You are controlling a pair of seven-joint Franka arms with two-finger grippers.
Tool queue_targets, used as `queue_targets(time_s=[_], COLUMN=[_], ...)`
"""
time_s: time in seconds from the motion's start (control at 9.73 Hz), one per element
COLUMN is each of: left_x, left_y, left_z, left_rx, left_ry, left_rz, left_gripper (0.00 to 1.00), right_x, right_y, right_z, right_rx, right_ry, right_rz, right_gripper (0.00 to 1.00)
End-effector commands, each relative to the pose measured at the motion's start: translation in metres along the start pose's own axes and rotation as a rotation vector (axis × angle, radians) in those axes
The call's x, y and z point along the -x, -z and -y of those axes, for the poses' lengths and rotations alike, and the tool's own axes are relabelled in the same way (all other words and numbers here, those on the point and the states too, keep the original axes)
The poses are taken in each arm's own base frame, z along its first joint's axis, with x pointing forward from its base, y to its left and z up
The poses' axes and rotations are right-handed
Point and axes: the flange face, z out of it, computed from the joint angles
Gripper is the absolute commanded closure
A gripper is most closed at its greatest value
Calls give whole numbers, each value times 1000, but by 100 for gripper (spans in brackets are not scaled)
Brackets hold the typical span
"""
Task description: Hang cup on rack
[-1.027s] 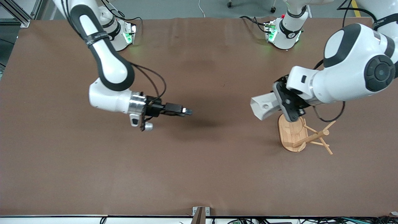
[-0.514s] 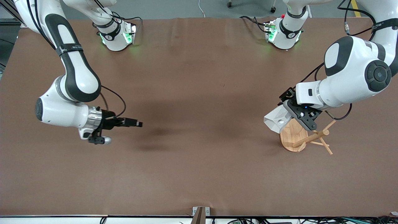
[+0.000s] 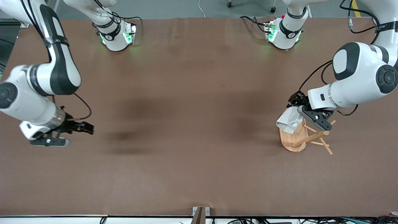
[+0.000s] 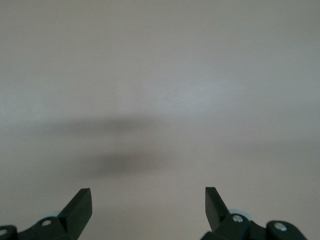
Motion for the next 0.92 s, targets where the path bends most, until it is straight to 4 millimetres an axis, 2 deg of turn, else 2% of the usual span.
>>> queue_targets(time_s=[0.0, 0.21, 0.31, 0.62, 0.82], left_x=[12, 11, 12, 13, 17], left_y=[-17, -22, -23, -38, -44], left_z=[19, 22, 25, 35, 48], left_rx=[26, 53, 55, 91, 115], left_ry=[56, 74, 82, 114, 148], left_rz=[-5, -17, -18, -19, -25], left_gripper=[100, 100, 100, 100, 100], right_x=[13, 17, 25, 46, 47], right_y=[72, 136, 159, 226, 226], right_z=[-36, -44, -42, -84, -94], right_rx=[48, 45, -30, -31, -24], right_ry=[-61, -212, -239, -289, -256], right_rz=[-54, 19, 42, 73, 78], right_gripper=[0, 0, 0, 0, 0])
